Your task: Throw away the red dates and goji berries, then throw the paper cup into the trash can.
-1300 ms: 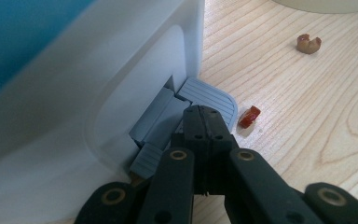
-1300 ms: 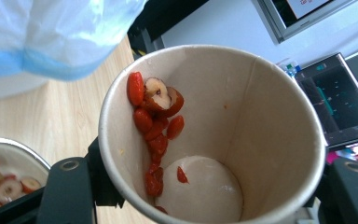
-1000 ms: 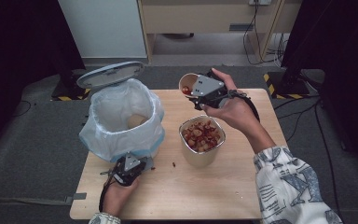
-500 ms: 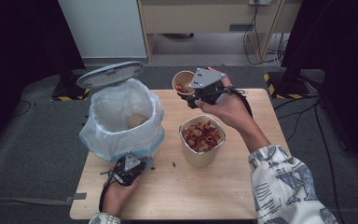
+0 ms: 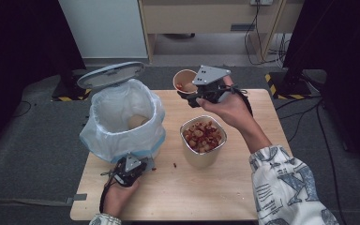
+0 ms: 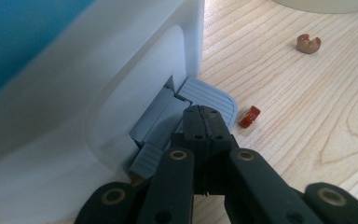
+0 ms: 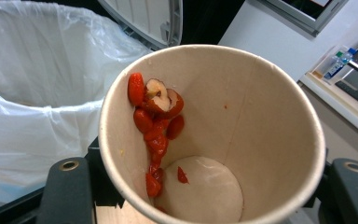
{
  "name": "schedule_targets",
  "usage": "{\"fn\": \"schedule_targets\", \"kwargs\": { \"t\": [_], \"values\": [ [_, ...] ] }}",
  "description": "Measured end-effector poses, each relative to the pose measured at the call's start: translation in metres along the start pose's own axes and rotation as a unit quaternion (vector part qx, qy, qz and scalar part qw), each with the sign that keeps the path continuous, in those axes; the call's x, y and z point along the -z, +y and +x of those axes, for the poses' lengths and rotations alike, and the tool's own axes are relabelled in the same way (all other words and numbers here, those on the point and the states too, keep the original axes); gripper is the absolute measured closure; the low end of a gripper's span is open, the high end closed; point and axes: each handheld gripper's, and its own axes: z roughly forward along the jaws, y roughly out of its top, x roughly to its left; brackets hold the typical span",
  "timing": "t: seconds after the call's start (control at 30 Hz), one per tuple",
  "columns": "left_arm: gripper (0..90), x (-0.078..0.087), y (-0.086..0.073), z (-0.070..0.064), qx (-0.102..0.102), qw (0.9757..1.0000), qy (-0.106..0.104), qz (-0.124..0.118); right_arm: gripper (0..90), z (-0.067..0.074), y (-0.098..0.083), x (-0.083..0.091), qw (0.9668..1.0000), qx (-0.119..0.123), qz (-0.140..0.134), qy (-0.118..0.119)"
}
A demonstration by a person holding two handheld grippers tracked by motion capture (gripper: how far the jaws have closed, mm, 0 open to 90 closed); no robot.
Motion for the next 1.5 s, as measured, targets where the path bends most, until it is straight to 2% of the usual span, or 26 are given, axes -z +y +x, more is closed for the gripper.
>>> {"fn": "schedule_targets", "kwargs": {
  "t": [0.13,0.2,0.3,0.6,0.67,0.7,0.73,0.77,0.8,0.97,1.13,1.2,1.3,1.4,1.43,1.5],
  "values": [
    [89.3,0.0,0.0,0.0,0.0,1.0,0.0,0.0,32.0,-0.002,-0.001,0.001,0.9997,-0.024,-0.009,0.008],
    [89.3,0.0,0.0,0.0,0.0,1.0,0.0,0.0,32.0,-0.003,-0.002,0.002,0.9987,-0.045,-0.019,0.015],
    [89.3,0.0,0.0,0.0,0.0,1.0,0.0,0.0,32.0,-0.004,-0.002,0.001,0.9974,-0.064,-0.023,0.025],
    [89.3,0.0,0.0,0.0,0.0,1.0,-0.001,0.0,31.8,-0.003,-0.001,-0.001,0.9947,-0.091,-0.028,0.04],
    [89.3,0.0,0.0,0.0,0.0,1.0,0.0,0.0,31.7,-0.003,0.0,-0.002,0.9935,-0.099,-0.031,0.047],
    [89.3,0.0,0.0,0.0,0.0,1.0,-0.001,0.0,31.6,-0.002,0.002,-0.003,0.9917,-0.111,-0.034,0.054],
    [89.3,0.0,0.0,0.0,0.0,1.0,0.0,0.0,31.6,-0.002,0.002,-0.003,0.9917,-0.111,-0.034,0.054],
    [89.3,0.0,0.0,0.0,0.0,1.0,0.0,0.0,31.5,0.0,0.004,-0.004,0.9899,-0.122,-0.038,0.061],
    [89.3,0.0,0.0,0.0,0.0,1.0,0.0,0.0,31.5,0.0,0.004,-0.004,0.9899,-0.122,-0.038,0.061],
    [89.3,0.0,0.0,0.0,-0.001,1.0,0.0,0.0,31.4,0.003,0.012,-0.009,0.9838,-0.15,-0.057,0.081],
    [89.3,0.0,0.0,0.0,0.0,1.0,0.0,0.0,31.4,0.005,0.018,-0.013,0.9814,-0.157,-0.062,0.092],
    [89.3,0.0,0.0,0.0,0.0,1.0,0.0,0.0,31.4,0.006,0.019,-0.015,0.9815,-0.156,-0.06,0.093],
    [89.3,0.0,0.0,0.0,0.0,1.0,0.0,0.0,31.4,0.008,0.023,-0.018,0.9787,-0.166,-0.068,0.1],
    [89.3,0.0,0.0,0.0,0.001,1.0,0.0,0.0,31.4,0.009,0.027,-0.02,0.9782,-0.167,-0.068,0.104],
    [89.3,0.0,0.0,0.0,0.0,1.0,0.0,0.0,31.4,0.011,0.03,-0.022,0.9763,-0.172,-0.074,0.109],
    [89.3,0.0,0.0,0.0,0.0,1.0,0.0,0.0,31.4,0.012,0.032,-0.023,0.9761,-0.171,-0.074,0.111]
  ]
}}
